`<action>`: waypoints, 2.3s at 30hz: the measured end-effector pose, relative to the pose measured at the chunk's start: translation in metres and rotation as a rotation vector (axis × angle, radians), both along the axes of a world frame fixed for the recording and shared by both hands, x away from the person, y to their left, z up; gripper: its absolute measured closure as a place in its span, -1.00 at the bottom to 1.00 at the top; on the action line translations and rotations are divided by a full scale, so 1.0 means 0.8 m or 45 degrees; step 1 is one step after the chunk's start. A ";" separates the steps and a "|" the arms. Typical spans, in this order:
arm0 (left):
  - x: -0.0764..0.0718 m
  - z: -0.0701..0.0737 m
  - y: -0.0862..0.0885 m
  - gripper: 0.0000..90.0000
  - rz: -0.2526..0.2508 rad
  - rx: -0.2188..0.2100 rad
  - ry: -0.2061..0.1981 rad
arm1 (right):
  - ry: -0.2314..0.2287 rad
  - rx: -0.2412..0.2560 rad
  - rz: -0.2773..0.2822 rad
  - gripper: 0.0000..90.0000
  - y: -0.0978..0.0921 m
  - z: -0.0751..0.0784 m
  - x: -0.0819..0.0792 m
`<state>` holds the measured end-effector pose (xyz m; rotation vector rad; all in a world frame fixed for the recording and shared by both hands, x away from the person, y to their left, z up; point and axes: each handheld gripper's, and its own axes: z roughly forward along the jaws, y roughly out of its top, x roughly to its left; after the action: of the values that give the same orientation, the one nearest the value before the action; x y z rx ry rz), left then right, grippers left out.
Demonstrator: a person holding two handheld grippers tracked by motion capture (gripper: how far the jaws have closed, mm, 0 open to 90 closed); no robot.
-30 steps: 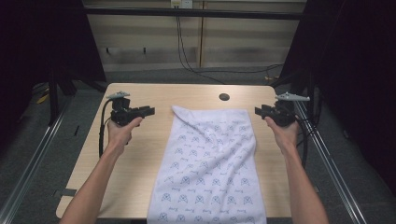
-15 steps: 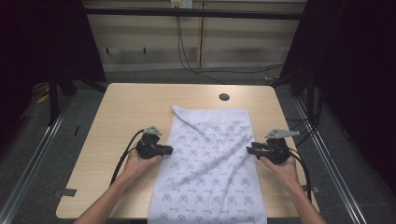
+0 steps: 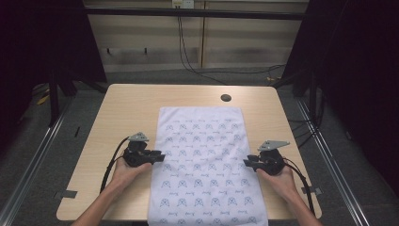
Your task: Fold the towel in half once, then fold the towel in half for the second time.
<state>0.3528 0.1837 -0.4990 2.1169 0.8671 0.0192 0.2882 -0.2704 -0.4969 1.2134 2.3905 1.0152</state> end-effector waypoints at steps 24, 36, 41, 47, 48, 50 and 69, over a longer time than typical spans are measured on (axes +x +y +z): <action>-0.079 0.001 -0.002 0.97 -0.193 0.070 0.032 | 0.153 0.051 0.029 0.92 -0.020 0.005 -0.103; -0.107 0.015 0.009 0.84 -0.277 0.000 0.068 | 0.156 0.149 0.107 0.68 -0.015 0.018 -0.128; -0.074 0.021 0.018 0.68 -0.168 -0.074 0.047 | 0.067 0.167 0.078 0.49 -0.017 0.026 -0.103; -0.043 0.022 0.028 0.54 -0.075 -0.087 0.016 | 0.015 0.176 0.041 0.36 -0.017 0.031 -0.064; -0.037 0.023 0.029 0.52 -0.069 -0.091 0.023 | 0.002 0.173 0.030 0.35 -0.017 0.034 -0.057; -0.028 0.026 0.027 0.48 -0.040 -0.078 -0.010 | -0.017 0.174 0.013 0.31 -0.016 0.038 -0.045; 0.055 0.018 0.011 0.37 0.072 -0.068 -0.046 | -0.108 0.163 -0.090 0.30 -0.016 0.044 0.082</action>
<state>0.3972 0.1922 -0.4843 2.0357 0.8963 0.0628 0.3537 -0.2834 -0.4615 1.2612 2.2324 1.1884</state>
